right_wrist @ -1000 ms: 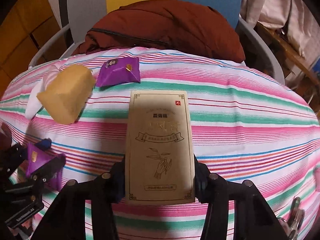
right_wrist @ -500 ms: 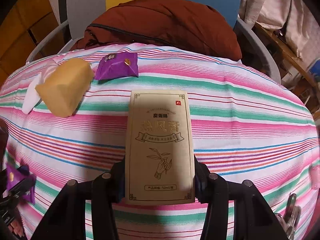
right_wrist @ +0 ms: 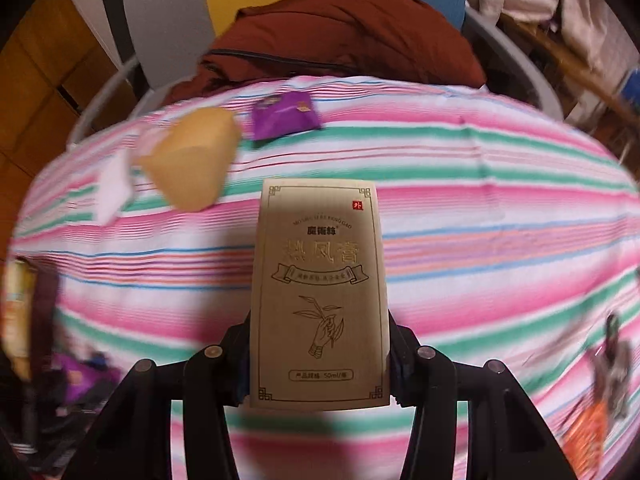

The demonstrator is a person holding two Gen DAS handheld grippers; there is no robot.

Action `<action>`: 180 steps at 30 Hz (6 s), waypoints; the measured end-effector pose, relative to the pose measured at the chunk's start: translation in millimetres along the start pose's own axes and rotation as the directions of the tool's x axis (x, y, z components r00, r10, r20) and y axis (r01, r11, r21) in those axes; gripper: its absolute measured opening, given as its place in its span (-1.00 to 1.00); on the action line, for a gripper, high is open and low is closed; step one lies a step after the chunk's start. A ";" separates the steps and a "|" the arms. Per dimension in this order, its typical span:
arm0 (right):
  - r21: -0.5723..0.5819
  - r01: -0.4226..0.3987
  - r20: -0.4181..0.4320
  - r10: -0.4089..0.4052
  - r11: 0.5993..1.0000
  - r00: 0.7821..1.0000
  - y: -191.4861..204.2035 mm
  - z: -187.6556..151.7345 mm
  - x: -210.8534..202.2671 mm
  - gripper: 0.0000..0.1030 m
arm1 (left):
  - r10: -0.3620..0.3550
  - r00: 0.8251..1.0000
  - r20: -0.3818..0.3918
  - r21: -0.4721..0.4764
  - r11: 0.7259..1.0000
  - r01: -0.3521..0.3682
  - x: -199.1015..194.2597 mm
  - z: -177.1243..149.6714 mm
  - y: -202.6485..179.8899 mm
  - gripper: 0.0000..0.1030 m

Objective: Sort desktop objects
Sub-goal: 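Carry the beige box and purple packet over the gold tray and open both grippers, then move both open grippers from the tray back to the items on the cloth, then grasp the yellow sponge with the right gripper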

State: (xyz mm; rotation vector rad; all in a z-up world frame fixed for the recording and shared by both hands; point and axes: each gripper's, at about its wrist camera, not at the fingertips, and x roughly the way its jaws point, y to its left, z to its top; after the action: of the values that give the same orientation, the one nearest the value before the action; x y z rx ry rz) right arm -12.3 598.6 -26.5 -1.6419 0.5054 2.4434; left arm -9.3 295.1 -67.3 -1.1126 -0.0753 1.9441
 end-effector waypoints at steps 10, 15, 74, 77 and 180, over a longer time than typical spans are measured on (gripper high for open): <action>-0.006 -0.222 -0.022 0.222 0.975 0.975 89.4 -45.2 -15.3 -0.01 | -0.089 0.996 -0.019 -0.011 0.996 0.089 -53.9 -39.3 -1.4 -0.46; -0.026 -0.280 -0.021 0.279 0.960 0.960 128.4 -55.7 -17.0 -0.01 | -0.149 0.989 0.021 -0.026 0.988 0.149 -96.8 -51.2 6.7 -0.46; -0.443 -0.478 -0.159 0.458 0.758 0.874 398.8 -163.4 -27.1 0.60 | 0.419 0.850 0.320 -0.566 0.804 -0.183 -322.1 -96.8 219.9 0.20; -0.478 -0.449 -0.135 0.442 0.755 0.887 396.3 -163.3 -35.3 0.13 | 0.420 0.849 0.321 -0.565 0.804 -0.185 -322.2 -97.1 217.7 0.20; 0.188 -0.139 0.058 0.131 0.972 0.990 36.7 69.5 50.8 -0.06 | 0.377 0.916 -0.135 -0.127 0.911 -0.393 87.7 189.0 42.7 0.54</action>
State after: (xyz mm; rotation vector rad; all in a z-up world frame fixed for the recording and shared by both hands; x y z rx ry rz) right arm -103.7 586.5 -42.4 -1.5177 0.8433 2.4290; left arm -193.5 395.2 -31.7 -1.4167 0.0623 2.2508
